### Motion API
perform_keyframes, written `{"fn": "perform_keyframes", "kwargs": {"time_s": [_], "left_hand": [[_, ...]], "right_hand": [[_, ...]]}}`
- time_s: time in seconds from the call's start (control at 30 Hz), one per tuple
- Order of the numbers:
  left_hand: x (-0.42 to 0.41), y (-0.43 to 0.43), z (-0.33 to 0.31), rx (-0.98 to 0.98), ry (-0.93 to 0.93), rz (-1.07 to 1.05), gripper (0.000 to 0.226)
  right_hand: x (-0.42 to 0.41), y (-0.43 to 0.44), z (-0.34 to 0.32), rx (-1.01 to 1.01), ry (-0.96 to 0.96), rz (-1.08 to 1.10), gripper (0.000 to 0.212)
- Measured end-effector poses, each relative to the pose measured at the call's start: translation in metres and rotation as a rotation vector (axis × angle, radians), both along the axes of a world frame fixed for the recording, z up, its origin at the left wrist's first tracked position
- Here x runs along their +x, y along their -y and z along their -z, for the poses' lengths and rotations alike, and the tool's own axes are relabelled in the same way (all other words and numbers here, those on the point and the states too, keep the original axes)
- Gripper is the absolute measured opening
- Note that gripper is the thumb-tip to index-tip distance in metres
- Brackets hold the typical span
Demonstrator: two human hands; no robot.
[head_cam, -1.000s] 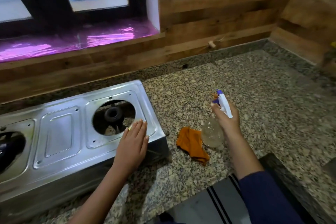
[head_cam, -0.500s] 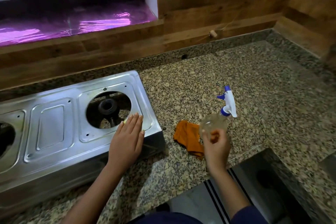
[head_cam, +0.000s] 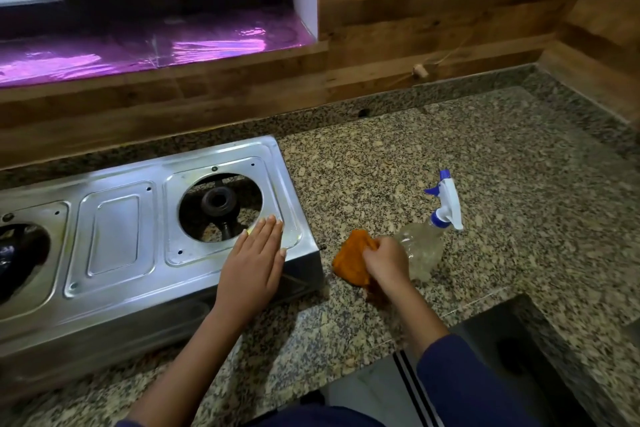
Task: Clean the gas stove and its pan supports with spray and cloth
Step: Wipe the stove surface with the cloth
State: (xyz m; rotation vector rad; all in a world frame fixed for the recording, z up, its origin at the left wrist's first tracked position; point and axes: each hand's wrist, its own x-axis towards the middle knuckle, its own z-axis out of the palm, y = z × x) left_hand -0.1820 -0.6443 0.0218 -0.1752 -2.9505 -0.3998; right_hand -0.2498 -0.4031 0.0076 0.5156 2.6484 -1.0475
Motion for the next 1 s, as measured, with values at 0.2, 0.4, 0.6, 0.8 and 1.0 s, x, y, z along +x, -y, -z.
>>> {"fn": "perform_keyframes", "kwargs": {"time_s": [0.2, 0.4, 0.6, 0.8, 1.0], "left_hand": [[-0.001, 0.000, -0.002, 0.047, 0.005, -0.018, 0.059], [-0.003, 0.001, -0.014, 0.308, 0.079, -0.009, 0.060], [-0.001, -0.018, -0.047, 0.754, 0.177, -0.062, 0.032], [-0.010, -0.047, -0.081, 1.631, 0.505, -0.214, 0.042], [-0.010, -0.046, -0.083, 2.072, 0.528, -0.386, 0.046]], "right_hand": [[-0.010, -0.014, -0.037, -0.543, 0.080, 0.112, 0.016], [-0.005, -0.010, -0.066, -0.801, 0.176, 0.140, 0.011], [-0.001, 0.016, -0.099, -0.861, 0.014, 0.102, 0.015], [0.025, 0.063, -0.121, -0.703, -0.307, -0.350, 0.023], [0.041, 0.066, -0.105, -0.535, -0.566, -0.367, 0.017]]}}
